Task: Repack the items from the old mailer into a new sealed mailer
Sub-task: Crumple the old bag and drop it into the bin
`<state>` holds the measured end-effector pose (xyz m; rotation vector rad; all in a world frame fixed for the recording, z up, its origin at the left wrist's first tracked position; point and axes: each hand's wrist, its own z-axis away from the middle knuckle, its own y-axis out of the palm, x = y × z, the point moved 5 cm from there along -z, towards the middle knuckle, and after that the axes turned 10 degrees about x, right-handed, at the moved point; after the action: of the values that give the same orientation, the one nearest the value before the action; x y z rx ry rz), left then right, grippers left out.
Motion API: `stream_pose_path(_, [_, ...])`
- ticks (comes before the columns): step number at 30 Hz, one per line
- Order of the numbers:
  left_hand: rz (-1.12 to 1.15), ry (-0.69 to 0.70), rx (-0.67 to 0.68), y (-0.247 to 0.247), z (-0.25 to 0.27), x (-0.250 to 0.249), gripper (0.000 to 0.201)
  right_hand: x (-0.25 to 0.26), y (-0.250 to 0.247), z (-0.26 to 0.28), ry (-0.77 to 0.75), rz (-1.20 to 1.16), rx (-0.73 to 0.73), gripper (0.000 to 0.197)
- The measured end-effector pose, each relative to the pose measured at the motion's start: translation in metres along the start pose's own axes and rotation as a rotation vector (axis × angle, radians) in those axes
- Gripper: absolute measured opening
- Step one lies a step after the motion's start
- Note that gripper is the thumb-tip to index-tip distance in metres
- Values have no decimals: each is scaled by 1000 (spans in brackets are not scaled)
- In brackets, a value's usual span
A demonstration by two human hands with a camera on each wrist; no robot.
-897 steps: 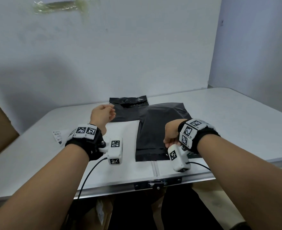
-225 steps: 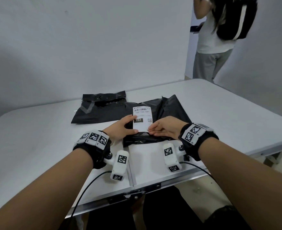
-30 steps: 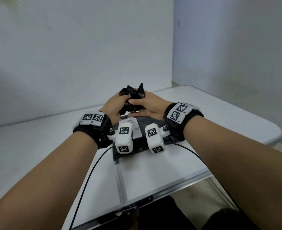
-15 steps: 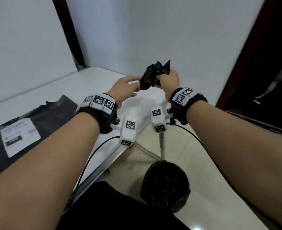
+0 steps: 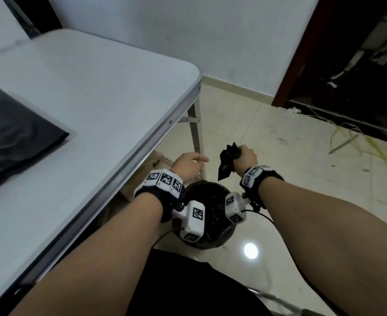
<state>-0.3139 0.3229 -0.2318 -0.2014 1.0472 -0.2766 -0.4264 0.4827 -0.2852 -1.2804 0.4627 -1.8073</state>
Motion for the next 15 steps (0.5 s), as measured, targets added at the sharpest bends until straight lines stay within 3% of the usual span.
stream_pose_path(7, [137,-314,-134,-21,-17,112,32,-41,105,-17,16,116,311,68])
stream_pose_path(13, [181,-401,-202,-25,-25,156,37,-58,157,-35,-122,380,473,38])
stream_pose_path(15, [198,-415,-199,-26,-25,161,37,-61,173,-35,-186,430,523,42])
